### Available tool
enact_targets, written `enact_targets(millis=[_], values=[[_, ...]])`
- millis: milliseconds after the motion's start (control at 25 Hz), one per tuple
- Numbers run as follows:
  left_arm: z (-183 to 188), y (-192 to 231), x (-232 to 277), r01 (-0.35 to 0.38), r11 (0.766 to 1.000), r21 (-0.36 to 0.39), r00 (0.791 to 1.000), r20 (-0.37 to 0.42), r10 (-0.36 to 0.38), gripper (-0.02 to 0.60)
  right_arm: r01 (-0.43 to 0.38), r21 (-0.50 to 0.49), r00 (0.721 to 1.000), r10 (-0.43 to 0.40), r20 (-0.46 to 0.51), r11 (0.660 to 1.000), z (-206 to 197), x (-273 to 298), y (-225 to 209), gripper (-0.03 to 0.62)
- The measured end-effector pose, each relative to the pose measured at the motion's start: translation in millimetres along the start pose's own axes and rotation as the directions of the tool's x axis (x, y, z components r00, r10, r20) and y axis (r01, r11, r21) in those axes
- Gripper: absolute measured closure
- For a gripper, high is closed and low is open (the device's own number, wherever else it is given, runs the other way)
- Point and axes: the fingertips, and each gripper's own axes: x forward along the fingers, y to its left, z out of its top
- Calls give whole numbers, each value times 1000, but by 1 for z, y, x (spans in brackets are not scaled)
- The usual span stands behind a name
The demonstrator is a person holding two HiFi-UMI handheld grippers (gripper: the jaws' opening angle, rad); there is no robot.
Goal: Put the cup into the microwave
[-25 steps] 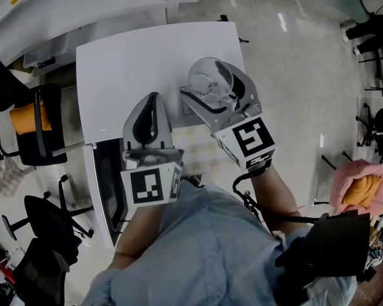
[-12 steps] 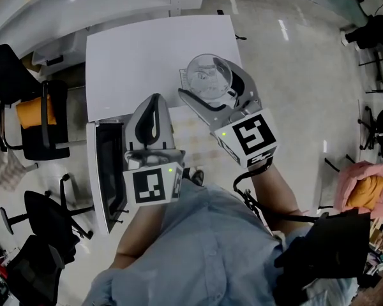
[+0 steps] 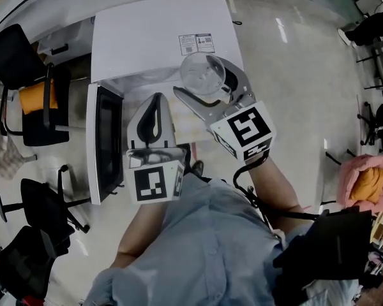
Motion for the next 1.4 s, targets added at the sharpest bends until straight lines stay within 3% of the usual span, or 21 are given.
enact_targets(millis=[320, 560, 880, 1400], values=[[-7, -5, -71, -44, 999, 19, 999, -4, 44, 574, -70, 7, 997, 70, -18, 998, -26, -24, 65, 224], [5, 3, -97, -80, 996, 45, 997, 22, 80, 574, -95, 5, 995, 95, -8, 995, -27, -27, 89, 224], [-14, 29, -81, -60, 997, 54, 998, 8, 60, 574, -91, 21, 996, 91, 3, 996, -44, 7, 93, 224], [-65, 67, -39, -32, 998, 45, 999, -8, 33, 574, -79, 65, 996, 81, -37, 995, -112, 78, 80, 224]])
